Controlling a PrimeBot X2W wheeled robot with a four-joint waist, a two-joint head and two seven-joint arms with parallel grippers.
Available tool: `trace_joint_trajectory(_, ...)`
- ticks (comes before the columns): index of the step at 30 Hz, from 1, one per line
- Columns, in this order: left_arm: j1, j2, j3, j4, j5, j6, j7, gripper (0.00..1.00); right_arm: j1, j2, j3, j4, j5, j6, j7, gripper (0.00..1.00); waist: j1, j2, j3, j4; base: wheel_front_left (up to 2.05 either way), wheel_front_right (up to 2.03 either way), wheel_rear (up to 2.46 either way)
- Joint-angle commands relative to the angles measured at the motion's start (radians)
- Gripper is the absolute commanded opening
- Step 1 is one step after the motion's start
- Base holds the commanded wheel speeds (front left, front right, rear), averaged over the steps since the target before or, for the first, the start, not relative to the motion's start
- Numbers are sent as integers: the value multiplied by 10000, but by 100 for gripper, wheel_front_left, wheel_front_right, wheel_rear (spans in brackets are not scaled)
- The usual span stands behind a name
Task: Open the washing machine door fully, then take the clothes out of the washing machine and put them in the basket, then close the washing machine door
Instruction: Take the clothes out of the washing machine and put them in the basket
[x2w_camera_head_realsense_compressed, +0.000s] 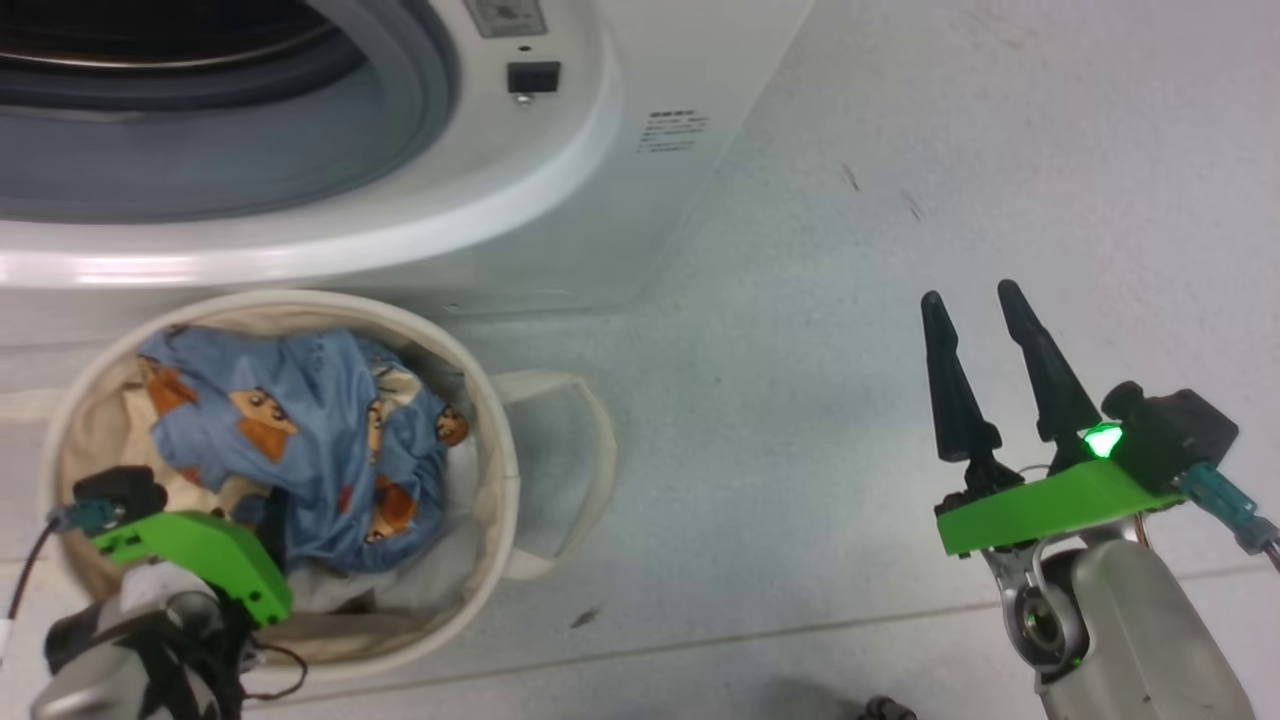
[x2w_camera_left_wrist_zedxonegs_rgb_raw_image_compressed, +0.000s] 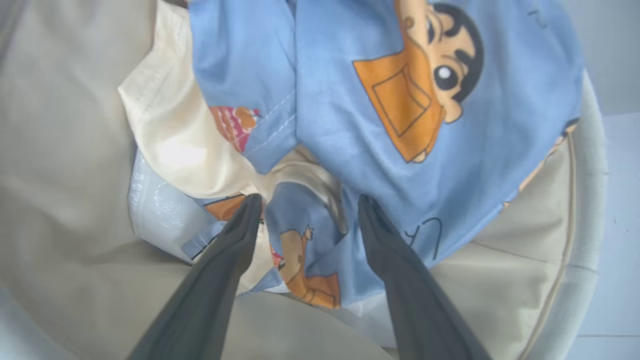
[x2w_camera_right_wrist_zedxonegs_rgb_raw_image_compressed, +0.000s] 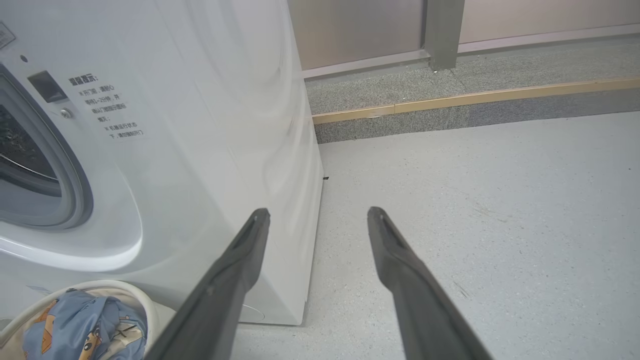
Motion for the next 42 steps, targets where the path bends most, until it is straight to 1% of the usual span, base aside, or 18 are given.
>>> trace_joint_trajectory(1, 183, 189, 220, 40, -80, -55, -176, 100, 100, -182, 199, -195, -101, 10, -122, 100, 0, 0, -255, 202, 0, 0, 0)
trace_joint_trajectory(6, 377, 70, 118, 110, 59, -56, -883, 100, 74, -260, 435, 63, -77, 10, -122, 100, 0, 0, -873, 540, 0, 0, 0)
trace_joint_trajectory(10, 580, -18, -89, 133, 381, -56, -1350, 100, 150, -259, 629, 352, -24, 10, -122, 100, 0, 0, -1466, 825, 0, 0, 0)
trace_joint_trajectory(11, 710, -2, -124, 105, 510, -56, -1476, 100, 197, -245, 735, 516, -12, 10, -122, 100, 0, 0, -1809, 918, 0, 0, 0)
trace_joint_trajectory(14, 823, 151, -41, -66, 735, -56, -1545, 100, 255, -209, 860, 722, 26, 10, -122, 100, 0, 0, -2291, 1035, 0, 0, 0)
trace_joint_trajectory(17, 889, 409, 273, -732, 1239, -56, -1553, 100, 366, -155, 853, 840, 114, 10, -122, 100, 0, 0, -2756, 1197, 0, 0, 0)
trace_joint_trajectory(20, 1114, 721, 928, -1629, 1898, -34, -1555, 100, 575, -118, 774, 1009, 189, 10, -122, 100, 0, 0, -3305, 1418, 0, 0, 0)
trace_joint_trajectory(23, 1513, 917, 1821, -2587, 2688, 195, -1556, 100, 823, -92, 724, 1149, 219, 10, -122, 100, 0, 0, -3835, 1617, 0, 0, 0)
trace_joint_trajectory(24, 1700, 950, 2178, -2937, 2911, 255, -1556, 100, 891, -85, 736, 1190, 208, 10, -122, 100, 0, 0, -3991, 1657, 0, 0, 0)
trace_joint_trajectory(25, 1700, 950, 2178, -2937, 2911, 255, -1556, 100, 891, -85, 736, 1190, 208, 10, -122, 100, 0, 0, -3991, 1657, 0, 0, 0)
trace_joint_trajectory(30, 2846, 1077, 3825, -4917, 4334, 421, -1557, 100, 1292, -27, 687, 1353, 280, 10, -122, 100, 0, 0, -4850, 1863, 0, 0, 0)
trace_joint_trajectory(32, 3333, 1080, 4495, -5662, 4758, 511, -1557, 100, 1423, 4, 664, 1374, 294, 10, -122, 100, 0, 0, -5066, 1913, 0, 0, 0)
trace_joint_trajectory(34, 3772, 1129, 5069, -6387, 5146, 497, -1557, 100, 1474, 33, 683, 1346, 307, 10, -122, 100, 0, 0, -5188, 1918, 0, 0, 0)
trace_joint_trajectory(37, 4331, 1223, 5628, -7233, 5686, 513, -1557, 100, 1523, 40, 663, 1324, 305, 10, -122, 100, 0, 0, -5325, 1931, 0, 0, 0)
trace_joint_trajectory(42, 4997, 1342, 6184, -7911, 6120, 777, -1558, 100, 1589, 49, 630, 1317, 260, 10, -122, 100, 0, 0, -5522, 1841, 0, 0, 0)
